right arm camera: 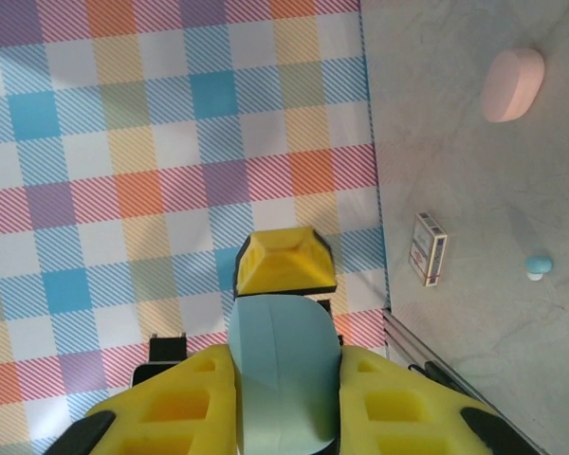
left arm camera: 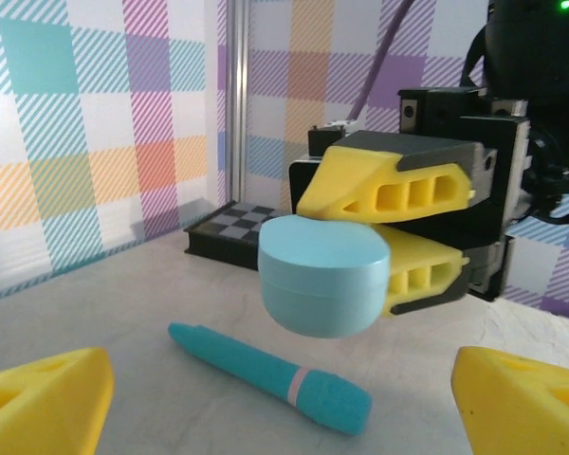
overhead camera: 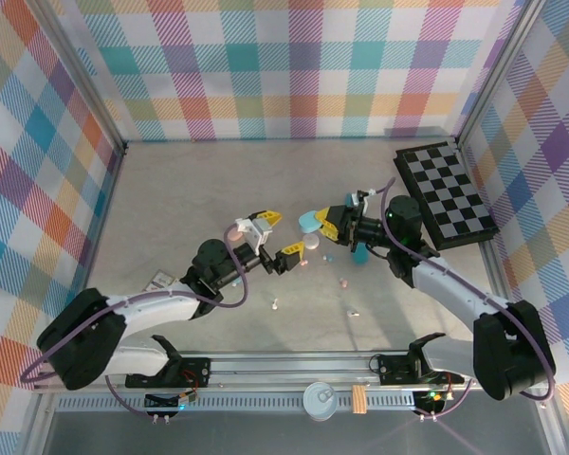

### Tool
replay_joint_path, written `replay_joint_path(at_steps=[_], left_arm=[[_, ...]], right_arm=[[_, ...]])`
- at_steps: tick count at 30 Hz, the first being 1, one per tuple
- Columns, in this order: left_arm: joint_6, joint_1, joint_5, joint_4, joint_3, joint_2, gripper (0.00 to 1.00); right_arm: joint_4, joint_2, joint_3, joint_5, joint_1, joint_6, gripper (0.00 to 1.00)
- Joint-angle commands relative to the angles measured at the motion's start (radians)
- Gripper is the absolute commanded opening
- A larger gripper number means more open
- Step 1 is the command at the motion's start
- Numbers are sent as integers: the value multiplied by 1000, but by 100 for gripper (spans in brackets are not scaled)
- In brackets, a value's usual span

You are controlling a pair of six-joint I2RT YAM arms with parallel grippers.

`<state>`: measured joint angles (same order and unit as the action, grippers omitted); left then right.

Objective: Insert the wireless bluetooth earbuds into the charging case

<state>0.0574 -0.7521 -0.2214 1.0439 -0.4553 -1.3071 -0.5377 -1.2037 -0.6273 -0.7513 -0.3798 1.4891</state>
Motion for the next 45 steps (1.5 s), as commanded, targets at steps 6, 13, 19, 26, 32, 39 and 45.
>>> replay_joint_path(at_steps=[6,13,19,26,32,39,45], left_arm=[[-30,-16,-62,268,-80,-132,81],[-30,-46,-75,297,-124,-195,79],[-36,-65,-39,298,-146,-218,68],[-48,-72,-36,298,-163,-235,58],[-44,-72,-42,298,-166,-244,56],[-39,-73,-49,300,-169,-254,54],[-37,-73,-53,300,-171,-254,46]], right_arm=[[-61,27,-25,-5,2,26,16],[-85,15,-29,-3,-1,42,16],[-136,12,-32,2,-10,51,16],[-135,15,-31,0,-13,52,16],[-142,13,-35,1,-14,57,16],[-131,15,-43,-4,-14,64,16],[-116,16,-43,-9,-14,65,15]])
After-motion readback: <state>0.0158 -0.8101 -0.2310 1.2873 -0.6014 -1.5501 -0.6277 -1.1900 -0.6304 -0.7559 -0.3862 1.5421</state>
